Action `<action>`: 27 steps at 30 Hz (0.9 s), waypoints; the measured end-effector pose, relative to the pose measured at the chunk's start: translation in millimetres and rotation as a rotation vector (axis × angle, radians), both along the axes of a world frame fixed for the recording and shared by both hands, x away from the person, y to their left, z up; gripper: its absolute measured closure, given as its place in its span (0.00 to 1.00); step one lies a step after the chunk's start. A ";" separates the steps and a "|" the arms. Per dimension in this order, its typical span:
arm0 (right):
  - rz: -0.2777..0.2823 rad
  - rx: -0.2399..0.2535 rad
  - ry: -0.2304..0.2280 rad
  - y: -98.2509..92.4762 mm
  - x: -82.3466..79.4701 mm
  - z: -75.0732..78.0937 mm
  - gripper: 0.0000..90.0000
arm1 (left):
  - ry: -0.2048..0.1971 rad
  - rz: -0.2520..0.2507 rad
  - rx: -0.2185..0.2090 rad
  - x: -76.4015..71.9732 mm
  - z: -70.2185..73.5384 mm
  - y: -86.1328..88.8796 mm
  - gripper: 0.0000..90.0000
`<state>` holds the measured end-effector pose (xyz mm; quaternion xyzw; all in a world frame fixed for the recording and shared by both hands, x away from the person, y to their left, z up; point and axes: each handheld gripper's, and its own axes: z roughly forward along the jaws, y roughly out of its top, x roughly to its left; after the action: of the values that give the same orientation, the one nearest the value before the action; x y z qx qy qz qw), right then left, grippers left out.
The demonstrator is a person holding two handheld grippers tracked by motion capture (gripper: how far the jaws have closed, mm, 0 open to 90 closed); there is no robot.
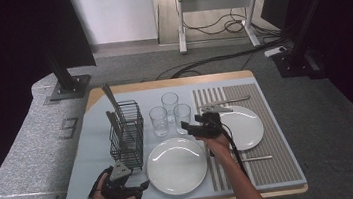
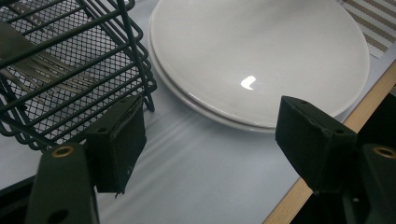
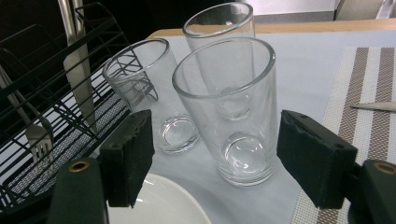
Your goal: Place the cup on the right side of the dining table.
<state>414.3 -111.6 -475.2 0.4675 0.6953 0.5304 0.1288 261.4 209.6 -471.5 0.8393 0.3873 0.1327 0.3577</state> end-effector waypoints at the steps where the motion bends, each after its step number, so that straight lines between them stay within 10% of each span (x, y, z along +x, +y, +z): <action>1: 0.002 -0.003 0.002 0.9 0.3 -0.5 0.30 | -0.001 0.000 0.000 -0.1 0.2 0.1 0.28; 27: -0.020 -0.060 -0.006 20.5 20.4 -4.3 0.23 | -0.001 -0.002 -0.002 -0.1 0.7 0.7 0.28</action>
<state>434.8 -91.1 -479.5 0.4687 0.7058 0.5095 0.1499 261.2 210.2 -470.8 0.8393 0.3866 0.1321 0.3587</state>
